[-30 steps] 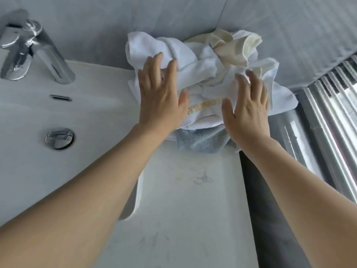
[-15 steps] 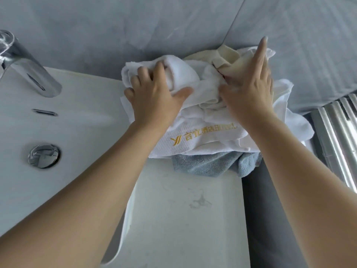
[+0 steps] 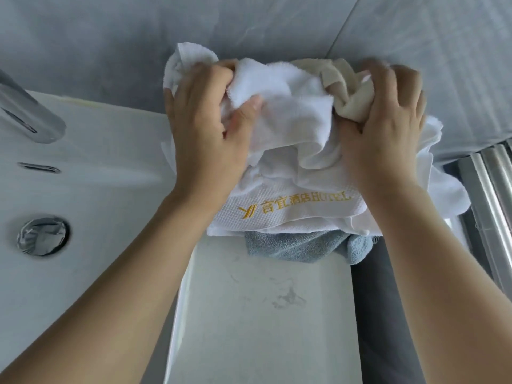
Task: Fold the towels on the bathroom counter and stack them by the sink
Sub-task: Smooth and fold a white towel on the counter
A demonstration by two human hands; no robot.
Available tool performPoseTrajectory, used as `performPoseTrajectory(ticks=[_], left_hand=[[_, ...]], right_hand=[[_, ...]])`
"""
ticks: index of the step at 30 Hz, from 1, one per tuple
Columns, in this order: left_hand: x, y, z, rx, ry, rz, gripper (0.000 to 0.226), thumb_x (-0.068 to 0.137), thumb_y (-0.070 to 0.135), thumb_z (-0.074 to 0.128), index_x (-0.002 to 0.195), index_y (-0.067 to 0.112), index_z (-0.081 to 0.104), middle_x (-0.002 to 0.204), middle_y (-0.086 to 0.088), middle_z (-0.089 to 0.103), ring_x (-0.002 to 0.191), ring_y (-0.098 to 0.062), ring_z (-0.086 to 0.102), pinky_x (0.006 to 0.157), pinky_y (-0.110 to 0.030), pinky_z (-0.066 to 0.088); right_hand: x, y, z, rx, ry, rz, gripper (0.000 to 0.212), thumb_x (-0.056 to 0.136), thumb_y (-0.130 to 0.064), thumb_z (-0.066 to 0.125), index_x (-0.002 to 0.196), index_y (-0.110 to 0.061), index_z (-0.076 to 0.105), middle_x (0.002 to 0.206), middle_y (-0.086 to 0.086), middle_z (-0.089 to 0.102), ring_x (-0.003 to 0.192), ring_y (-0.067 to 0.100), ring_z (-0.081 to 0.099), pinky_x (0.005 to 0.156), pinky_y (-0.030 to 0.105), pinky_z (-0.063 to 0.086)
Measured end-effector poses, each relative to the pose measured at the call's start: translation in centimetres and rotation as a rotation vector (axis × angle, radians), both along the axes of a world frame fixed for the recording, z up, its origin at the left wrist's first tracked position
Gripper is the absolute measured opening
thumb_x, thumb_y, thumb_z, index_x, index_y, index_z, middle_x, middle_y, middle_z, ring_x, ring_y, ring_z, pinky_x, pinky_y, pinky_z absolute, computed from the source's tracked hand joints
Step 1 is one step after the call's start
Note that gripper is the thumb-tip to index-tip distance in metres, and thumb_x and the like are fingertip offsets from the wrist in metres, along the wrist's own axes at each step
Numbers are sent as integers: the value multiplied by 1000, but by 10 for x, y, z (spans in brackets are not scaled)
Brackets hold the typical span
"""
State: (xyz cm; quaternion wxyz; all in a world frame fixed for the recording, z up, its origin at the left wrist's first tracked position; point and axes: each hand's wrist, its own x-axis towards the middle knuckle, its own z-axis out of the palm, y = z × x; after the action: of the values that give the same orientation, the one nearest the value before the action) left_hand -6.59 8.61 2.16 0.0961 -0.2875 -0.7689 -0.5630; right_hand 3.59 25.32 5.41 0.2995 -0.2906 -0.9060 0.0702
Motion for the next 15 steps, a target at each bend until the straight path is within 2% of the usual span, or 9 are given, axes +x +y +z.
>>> performPoseTrajectory(ticks=[3,6,8,11,15], left_hand=[[7,-9,2,132,-20,41,30,101,25,54,92,-3,50,86,-16,53,83,-35,51,77,-54,44],[11,-18,9,212,-67,65,23,104,23,48,87,8,42,74,4,43,73,-14,44,66,-37,41],[13,-22,12,241,-139,55,23,104,22,47,84,13,40,71,13,38,68,-5,38,62,-28,36],[13,-29,21,296,-294,-12,37,102,20,51,70,18,35,64,10,34,62,-2,33,58,-22,31],[22,-35,32,430,-563,-233,43,95,20,59,59,22,36,55,11,32,55,-7,31,52,-24,28]], right_hand=[[7,-13,0,34,99,93,62,85,-21,56,144,-9,41,137,13,45,123,30,46,107,40,33],[18,-26,-5,87,66,176,73,71,-8,62,142,-9,44,138,12,47,124,31,45,107,43,33],[28,-33,-12,109,-19,215,80,68,-17,67,143,-12,42,134,8,49,120,28,43,106,44,31],[37,-38,-18,74,-193,203,85,67,-35,62,147,-19,37,125,5,46,111,21,35,105,37,21],[39,-35,-8,-53,-334,311,96,58,-36,44,152,-28,26,124,0,34,114,21,31,105,29,15]])
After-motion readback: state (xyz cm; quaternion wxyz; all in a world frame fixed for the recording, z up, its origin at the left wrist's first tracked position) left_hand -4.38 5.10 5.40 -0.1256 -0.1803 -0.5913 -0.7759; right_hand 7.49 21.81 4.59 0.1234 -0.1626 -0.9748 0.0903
